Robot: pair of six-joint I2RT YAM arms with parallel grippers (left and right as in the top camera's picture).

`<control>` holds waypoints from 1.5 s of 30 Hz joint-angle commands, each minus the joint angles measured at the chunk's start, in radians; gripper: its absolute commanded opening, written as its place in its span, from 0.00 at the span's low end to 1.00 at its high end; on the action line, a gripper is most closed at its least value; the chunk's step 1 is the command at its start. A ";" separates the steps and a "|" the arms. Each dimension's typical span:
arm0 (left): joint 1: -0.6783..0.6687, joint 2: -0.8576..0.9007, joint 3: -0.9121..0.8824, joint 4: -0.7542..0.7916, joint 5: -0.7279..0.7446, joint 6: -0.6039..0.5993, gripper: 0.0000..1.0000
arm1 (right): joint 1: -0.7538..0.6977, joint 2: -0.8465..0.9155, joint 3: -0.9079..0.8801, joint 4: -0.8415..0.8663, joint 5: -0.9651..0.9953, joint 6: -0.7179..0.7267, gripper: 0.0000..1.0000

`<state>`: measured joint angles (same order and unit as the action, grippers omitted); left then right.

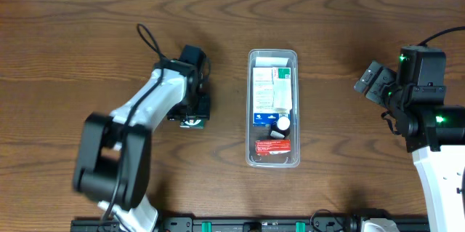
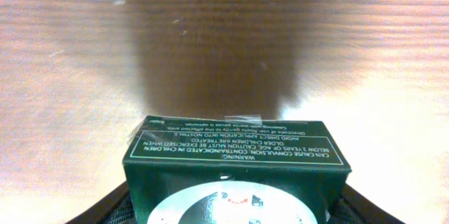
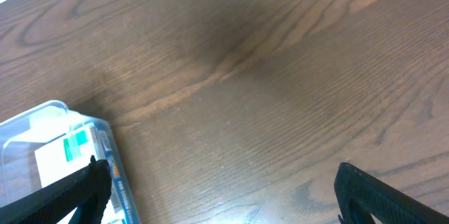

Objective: Pack container
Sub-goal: 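Lift green tin with left gripper toward the container, then lower green tin into container middle and release left gripper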

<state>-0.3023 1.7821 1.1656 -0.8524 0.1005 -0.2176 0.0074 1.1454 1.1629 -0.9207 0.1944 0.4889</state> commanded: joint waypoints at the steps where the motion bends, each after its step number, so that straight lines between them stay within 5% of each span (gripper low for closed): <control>1: -0.022 -0.140 0.000 -0.027 0.005 -0.054 0.60 | -0.008 0.000 0.002 0.000 0.003 -0.004 0.99; 8: -0.177 -0.346 0.000 -0.032 0.004 -0.179 0.60 | -0.008 0.000 0.002 0.000 0.003 -0.004 0.99; 18: -0.442 -0.354 0.000 0.250 -0.122 -0.256 0.61 | -0.008 0.000 0.002 0.000 0.004 -0.004 0.99; 33: -0.456 -0.170 0.002 0.537 -0.154 -0.248 0.62 | -0.008 0.000 0.002 0.000 0.003 -0.004 0.99; 40: -0.457 -0.170 0.016 0.499 -0.154 -0.230 0.98 | -0.008 0.000 0.002 0.000 0.003 -0.004 0.99; 45: -0.456 -0.178 0.063 0.427 -0.154 -0.228 0.98 | -0.008 0.000 0.002 0.000 0.003 -0.004 0.99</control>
<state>-0.7601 1.6146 1.1736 -0.4057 -0.0345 -0.4591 0.0074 1.1454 1.1629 -0.9203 0.1944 0.4889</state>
